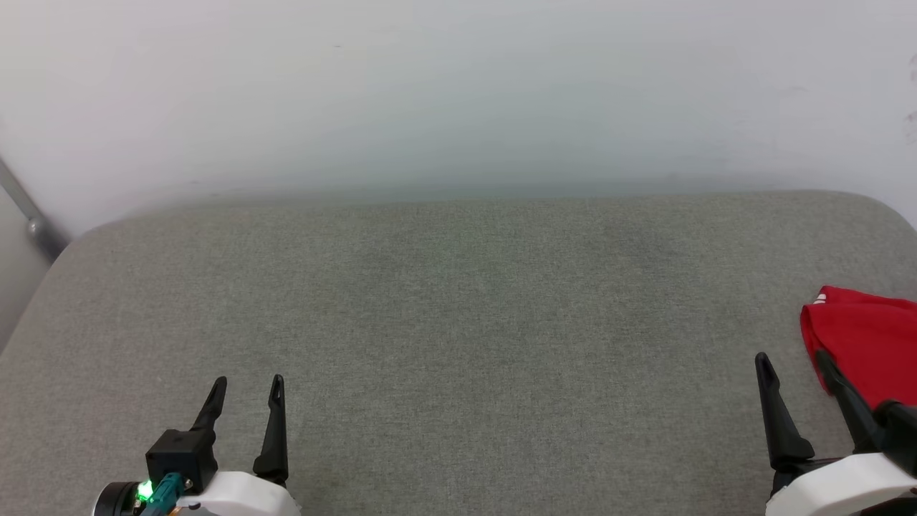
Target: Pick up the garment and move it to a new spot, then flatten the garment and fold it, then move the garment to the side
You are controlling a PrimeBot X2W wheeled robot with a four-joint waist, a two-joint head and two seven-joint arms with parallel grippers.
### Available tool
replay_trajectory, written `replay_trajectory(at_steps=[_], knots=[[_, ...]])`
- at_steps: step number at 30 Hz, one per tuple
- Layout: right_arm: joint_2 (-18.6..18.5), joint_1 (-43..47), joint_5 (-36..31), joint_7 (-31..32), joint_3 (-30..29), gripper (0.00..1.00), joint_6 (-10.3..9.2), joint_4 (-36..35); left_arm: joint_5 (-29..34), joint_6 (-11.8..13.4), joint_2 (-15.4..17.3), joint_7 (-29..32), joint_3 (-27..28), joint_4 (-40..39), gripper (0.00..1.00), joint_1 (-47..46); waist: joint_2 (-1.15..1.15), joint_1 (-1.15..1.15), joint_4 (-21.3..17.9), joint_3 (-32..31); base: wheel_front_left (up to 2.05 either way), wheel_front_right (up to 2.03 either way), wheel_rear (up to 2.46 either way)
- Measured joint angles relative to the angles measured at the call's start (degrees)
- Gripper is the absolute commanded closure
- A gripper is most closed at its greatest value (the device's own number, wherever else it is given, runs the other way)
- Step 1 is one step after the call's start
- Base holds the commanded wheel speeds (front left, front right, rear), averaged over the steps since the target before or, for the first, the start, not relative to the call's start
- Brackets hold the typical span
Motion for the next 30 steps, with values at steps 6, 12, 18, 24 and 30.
replay_trajectory(at_steps=[6, 12, 18, 24, 30], knots=[[0.2, -0.1, -0.2, 0.8, 0.7, 0.00, 0.00, -1.1, -0.2, -0.2, -0.4, -0.3, 0.3, 0.7, 0.00, 0.3, 0.00, 0.01, 0.0, -0.1, 0.00, 0.00, 0.00], [0.1, -0.2, -0.3, 0.9, 1.2, 0.00, 0.00, -1.1, -0.4, -0.3, -1.1, -0.5, 0.5, 0.7, 0.00, 0.6, 0.00, 0.01, 0.4, -0.1, 0.00, 0.00, 0.00], [0.1, -0.4, -0.3, 0.9, 1.5, 0.00, 0.00, -1.1, 0.0, -0.3, -1.5, -0.6, 0.9, 0.8, 0.00, 0.6, 0.00, 0.01, 0.9, 0.0, 0.00, 0.00, 0.00], [0.1, -0.3, 0.2, 0.8, 1.6, 0.00, 0.00, -0.7, 0.6, -0.2, -1.6, -0.6, 1.2, 0.6, 0.00, 0.6, 0.00, 0.01, 1.1, 0.1, 0.00, 0.00, 0.00], [0.3, 0.5, 0.5, 1.0, 1.8, 1.00, 0.00, 1.6, 0.5, -0.3, -2.6, -0.4, 0.9, 2.4, 1.00, 1.9, 0.00, 0.02, 1.1, 0.1, 0.00, 0.00, 0.00]])
